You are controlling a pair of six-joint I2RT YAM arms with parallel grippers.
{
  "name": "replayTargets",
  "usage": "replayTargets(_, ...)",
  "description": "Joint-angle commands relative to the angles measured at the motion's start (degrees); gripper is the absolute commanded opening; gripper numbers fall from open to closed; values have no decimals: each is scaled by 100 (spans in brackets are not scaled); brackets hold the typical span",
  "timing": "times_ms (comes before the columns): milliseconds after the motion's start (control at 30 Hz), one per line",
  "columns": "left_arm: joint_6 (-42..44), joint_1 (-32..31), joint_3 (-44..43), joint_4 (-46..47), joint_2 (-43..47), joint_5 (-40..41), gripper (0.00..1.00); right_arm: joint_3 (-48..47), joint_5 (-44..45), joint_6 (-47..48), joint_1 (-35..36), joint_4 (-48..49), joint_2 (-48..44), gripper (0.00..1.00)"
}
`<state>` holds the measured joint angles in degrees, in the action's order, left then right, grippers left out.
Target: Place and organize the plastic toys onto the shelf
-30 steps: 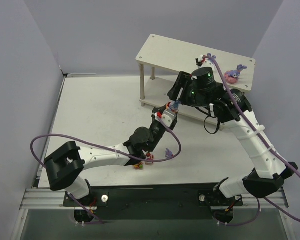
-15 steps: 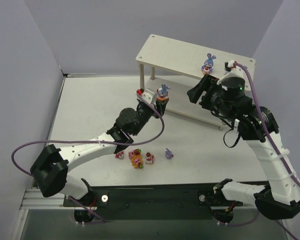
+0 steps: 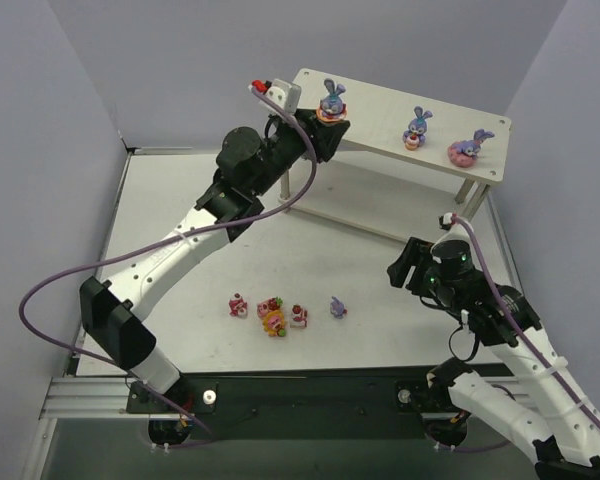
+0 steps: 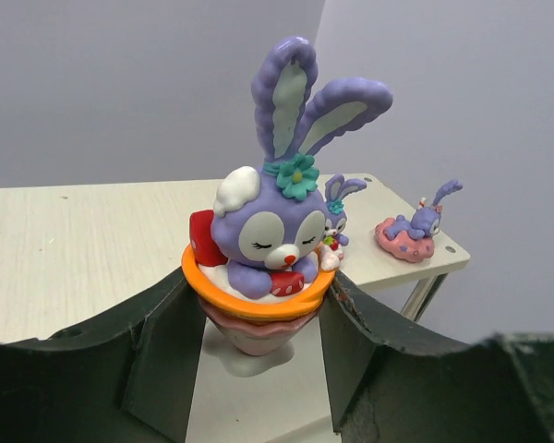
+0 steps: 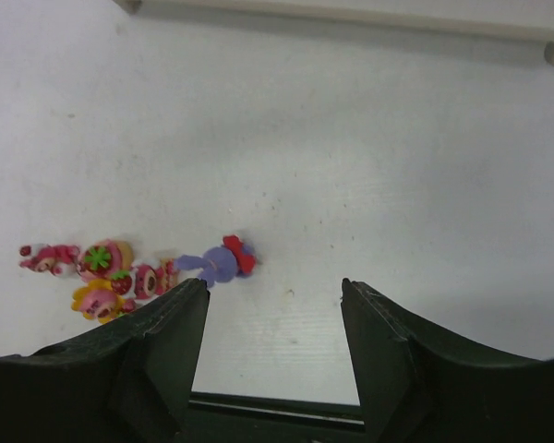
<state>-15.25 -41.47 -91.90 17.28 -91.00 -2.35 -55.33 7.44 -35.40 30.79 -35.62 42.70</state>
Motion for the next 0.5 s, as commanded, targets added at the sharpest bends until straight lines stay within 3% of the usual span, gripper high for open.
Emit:
replayTargets(0,-198,16,-723,-480,-576,-301,0,777,-321,-187,6,169,-437,59)
replayTargets(200,-181,-19,-1216,-191,-1244,-126,0,1690,-489,-301,42,239,-877,59)
replayTargets(467,-5,-80,-1568,485,-2008,182,0,2132,-612,-433,68,275,-1202,58)
